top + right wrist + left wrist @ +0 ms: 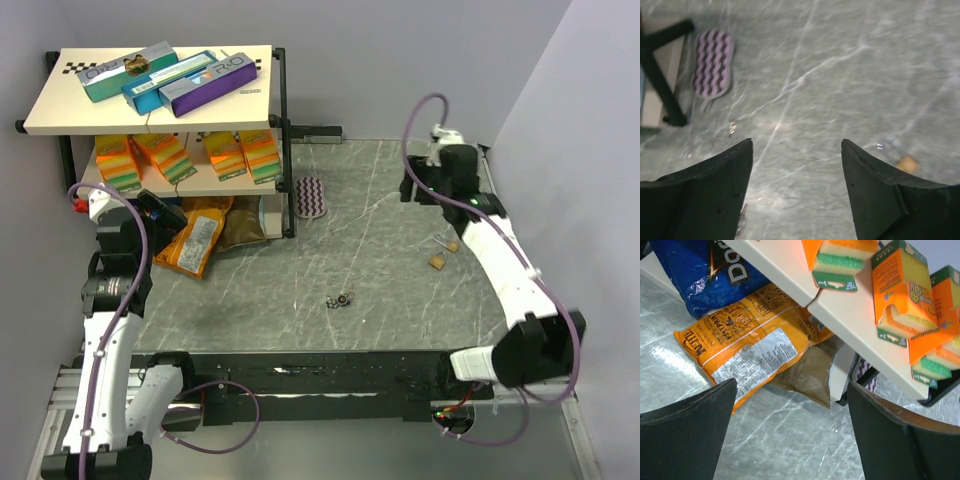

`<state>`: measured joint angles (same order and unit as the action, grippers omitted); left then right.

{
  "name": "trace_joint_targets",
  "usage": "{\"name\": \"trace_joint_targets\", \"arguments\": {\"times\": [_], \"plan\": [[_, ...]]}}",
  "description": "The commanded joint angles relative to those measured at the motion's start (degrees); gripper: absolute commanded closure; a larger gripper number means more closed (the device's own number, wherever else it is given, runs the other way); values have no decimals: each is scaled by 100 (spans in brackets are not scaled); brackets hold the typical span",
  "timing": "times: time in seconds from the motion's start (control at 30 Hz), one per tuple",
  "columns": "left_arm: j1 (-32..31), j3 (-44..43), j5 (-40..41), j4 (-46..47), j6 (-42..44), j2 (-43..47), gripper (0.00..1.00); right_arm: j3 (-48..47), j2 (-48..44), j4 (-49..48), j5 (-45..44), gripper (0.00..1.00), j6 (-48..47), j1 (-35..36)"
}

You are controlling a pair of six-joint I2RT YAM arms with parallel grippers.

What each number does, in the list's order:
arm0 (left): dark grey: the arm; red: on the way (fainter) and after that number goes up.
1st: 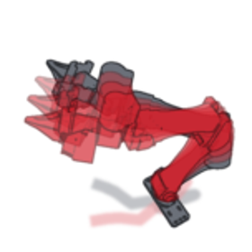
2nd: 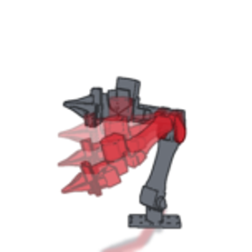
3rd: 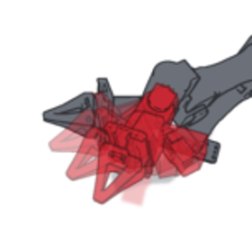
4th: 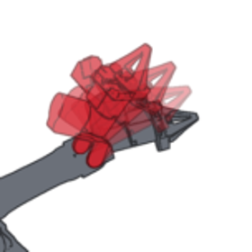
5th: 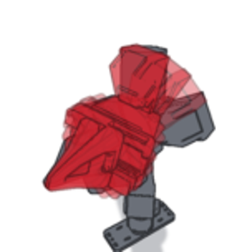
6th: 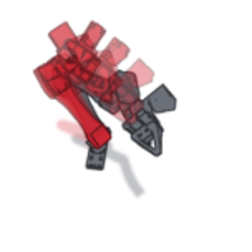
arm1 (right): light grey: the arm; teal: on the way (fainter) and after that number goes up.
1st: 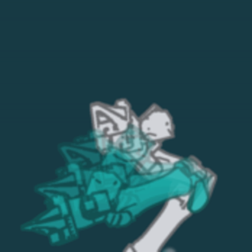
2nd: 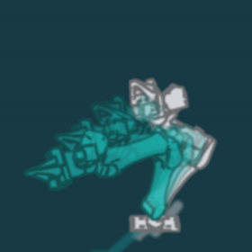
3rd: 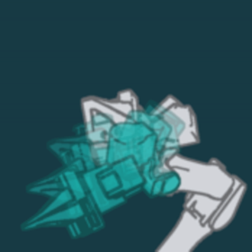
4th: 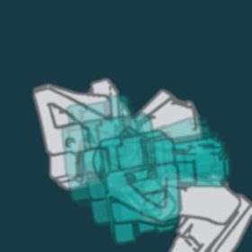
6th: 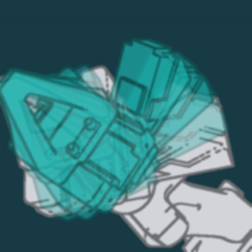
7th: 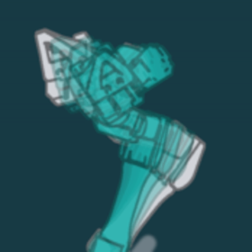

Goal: Unlock with the key

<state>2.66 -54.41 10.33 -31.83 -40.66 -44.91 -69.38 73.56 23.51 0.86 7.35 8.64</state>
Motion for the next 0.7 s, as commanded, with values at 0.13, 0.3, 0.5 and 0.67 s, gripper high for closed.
{"name": "trace_joint_targets", "arguments": {"times": [0.13,0.3,0.5,0.67], "plan": [[16,36,-417,-42,278,211,4,-1208,2117,708,1679,39,431,866],[-2,88,-777,46,208,149,4,-2146,3512,1190,1444,44,346,1533],[-28,308,-989,133,155,368,4,-2764,4385,1192,1258,48,477,1658],[-204,273,-910,125,278,386,4,-2993,4667,1305,1057,52,434,1807]]}}
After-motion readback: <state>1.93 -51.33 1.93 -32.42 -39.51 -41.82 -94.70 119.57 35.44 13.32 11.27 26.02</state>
